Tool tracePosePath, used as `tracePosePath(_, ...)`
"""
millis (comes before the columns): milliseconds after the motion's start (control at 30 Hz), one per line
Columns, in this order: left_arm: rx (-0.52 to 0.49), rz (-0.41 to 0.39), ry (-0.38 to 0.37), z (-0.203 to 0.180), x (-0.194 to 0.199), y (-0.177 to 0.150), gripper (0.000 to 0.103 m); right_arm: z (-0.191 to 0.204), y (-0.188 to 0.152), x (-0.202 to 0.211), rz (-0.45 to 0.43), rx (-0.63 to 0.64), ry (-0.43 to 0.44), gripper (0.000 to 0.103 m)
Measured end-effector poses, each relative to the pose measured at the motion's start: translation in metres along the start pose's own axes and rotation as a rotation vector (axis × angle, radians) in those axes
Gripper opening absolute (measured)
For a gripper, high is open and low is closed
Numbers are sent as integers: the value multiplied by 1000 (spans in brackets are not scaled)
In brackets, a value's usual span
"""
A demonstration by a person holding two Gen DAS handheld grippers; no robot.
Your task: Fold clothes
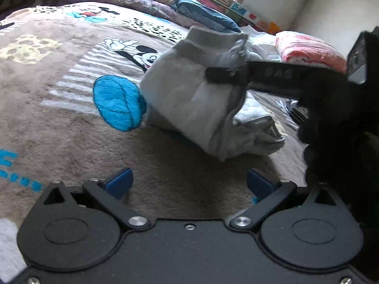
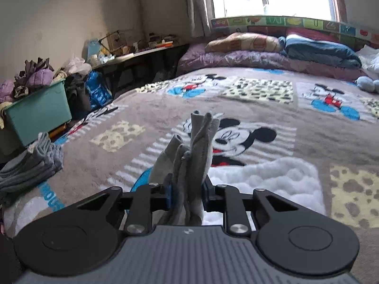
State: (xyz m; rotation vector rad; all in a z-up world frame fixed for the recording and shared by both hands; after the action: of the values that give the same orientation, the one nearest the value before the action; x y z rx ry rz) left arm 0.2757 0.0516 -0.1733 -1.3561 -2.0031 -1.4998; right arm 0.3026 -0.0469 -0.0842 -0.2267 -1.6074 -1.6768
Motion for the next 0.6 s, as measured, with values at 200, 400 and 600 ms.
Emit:
tracePosePath(200,43,-6,-28,0,-1,3,103,-25,22,27,-55,-38,-22,24)
tracePosePath(400,49,-13,-38,-7,-3,7,103,-70,35,61,-125,-124,-50,24)
tracePosePath(600,55,-20,-26,-11,-10,12,103,-128,35,90,-186,-238,-89,24)
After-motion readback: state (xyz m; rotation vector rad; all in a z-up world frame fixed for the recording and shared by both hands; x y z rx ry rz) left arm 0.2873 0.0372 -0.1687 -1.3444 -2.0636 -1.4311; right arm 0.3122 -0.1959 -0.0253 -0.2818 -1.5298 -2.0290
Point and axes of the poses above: each gripper's, at about its wrist camera, not at the fingertips, and x roughly against the way its jaws point, z to its left, y to its top, the point moved 8 cm from there along -x, roughly the way its jaws point, and after that the axes turned 9 degrees about z, right-handed, at the moved point
